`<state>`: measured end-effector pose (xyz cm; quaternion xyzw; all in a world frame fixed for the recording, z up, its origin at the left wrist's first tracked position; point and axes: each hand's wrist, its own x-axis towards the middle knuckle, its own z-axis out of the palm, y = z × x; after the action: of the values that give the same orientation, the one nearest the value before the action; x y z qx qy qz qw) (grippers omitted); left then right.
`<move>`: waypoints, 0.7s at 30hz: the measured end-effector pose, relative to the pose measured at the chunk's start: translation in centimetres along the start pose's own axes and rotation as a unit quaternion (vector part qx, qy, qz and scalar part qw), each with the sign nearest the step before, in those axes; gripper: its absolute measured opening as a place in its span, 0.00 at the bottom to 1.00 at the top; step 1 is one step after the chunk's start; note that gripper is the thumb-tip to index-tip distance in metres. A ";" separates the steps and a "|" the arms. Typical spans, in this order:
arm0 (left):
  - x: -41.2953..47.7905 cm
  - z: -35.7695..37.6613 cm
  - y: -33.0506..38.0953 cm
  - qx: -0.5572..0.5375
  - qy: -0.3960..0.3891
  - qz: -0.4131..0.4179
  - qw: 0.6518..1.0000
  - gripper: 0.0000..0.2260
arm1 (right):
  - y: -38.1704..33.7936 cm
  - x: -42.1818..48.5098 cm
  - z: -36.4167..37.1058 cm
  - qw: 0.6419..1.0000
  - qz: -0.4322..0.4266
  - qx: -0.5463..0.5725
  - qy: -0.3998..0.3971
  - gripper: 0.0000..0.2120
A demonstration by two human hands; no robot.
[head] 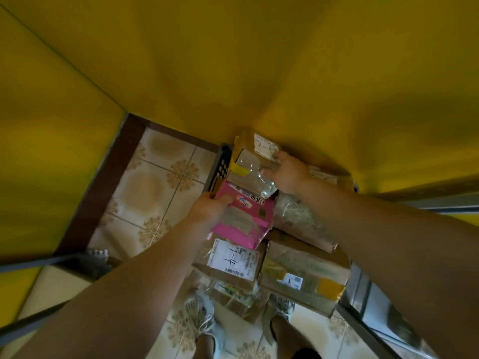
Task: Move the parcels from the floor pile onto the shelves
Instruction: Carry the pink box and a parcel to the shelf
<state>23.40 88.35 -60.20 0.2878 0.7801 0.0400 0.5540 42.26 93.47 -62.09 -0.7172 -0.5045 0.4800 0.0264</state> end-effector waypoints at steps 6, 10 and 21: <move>-0.8 -2.7 -1.2 -0.064 0.029 -0.004 0.998 0.15 | -0.1 -1.7 0.3 0.992 -0.014 0.086 0.089 0.20; -3.7 -5.4 -2.2 -0.115 0.032 0.009 0.993 0.13 | -1.2 -5.5 -0.1 0.987 -0.026 0.110 0.113 0.20; -16.8 -14.3 -1.2 -0.204 0.077 0.240 0.946 0.11 | -7.6 -23.3 -2.9 0.938 -0.085 0.158 0.295 0.19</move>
<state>13.96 82.68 -41.05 0.3430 0.7036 0.3519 0.5134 38.33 81.07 -41.15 -0.7677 -0.4508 0.3160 0.3278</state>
